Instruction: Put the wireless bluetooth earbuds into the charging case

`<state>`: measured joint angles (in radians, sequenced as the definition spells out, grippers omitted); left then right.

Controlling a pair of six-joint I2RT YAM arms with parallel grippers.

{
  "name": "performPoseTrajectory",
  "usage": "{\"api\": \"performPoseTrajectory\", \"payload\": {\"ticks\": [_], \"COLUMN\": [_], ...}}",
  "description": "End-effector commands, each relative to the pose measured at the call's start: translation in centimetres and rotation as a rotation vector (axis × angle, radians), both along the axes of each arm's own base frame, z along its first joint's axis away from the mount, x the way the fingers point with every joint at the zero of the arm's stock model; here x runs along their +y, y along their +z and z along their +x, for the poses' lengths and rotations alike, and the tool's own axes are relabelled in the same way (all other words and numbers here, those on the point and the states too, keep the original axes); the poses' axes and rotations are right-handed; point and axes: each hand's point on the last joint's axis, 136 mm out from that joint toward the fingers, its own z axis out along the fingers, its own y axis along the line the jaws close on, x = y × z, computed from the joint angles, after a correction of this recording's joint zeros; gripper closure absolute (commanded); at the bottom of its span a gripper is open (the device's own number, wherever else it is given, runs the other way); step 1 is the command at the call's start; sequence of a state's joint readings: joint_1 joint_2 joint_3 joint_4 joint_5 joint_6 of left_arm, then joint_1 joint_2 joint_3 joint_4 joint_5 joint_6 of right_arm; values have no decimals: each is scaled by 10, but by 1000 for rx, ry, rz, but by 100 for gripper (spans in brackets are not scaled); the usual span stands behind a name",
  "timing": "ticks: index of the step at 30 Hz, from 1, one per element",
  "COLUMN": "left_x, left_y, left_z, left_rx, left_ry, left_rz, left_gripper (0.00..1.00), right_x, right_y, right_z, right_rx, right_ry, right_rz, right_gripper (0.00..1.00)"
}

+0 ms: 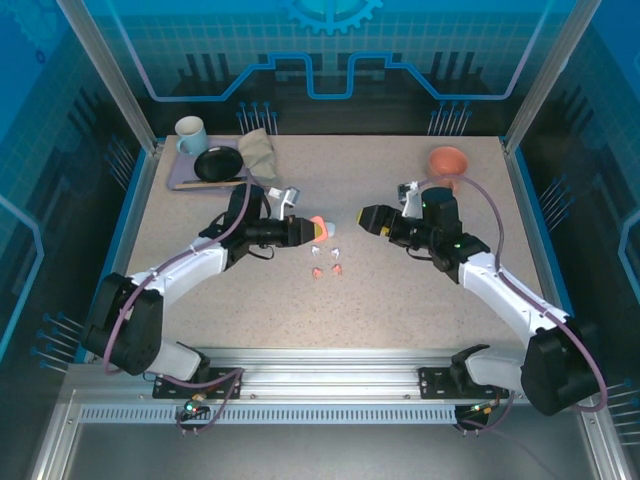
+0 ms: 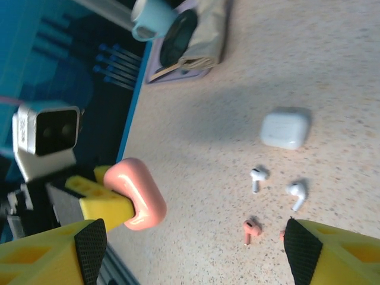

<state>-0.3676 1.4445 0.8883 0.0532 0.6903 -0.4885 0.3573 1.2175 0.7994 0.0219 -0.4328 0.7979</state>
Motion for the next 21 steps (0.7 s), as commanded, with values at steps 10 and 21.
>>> {"api": "performPoseTrajectory", "payload": {"ticks": [10, 21], "left_x": [-13, -13], "left_y": [43, 47], "left_z": [-17, -20], "left_rx": [-32, -48], "left_ry": [-161, -171], "left_rz": [-77, -83], "left_gripper": [94, 95], "right_x": [65, 75], "right_y": [6, -21], "right_z": [-9, 5], "right_rx": [-119, -44], "right_ry": [238, 215], "right_rz": [12, -30], "right_gripper": [24, 32]}}
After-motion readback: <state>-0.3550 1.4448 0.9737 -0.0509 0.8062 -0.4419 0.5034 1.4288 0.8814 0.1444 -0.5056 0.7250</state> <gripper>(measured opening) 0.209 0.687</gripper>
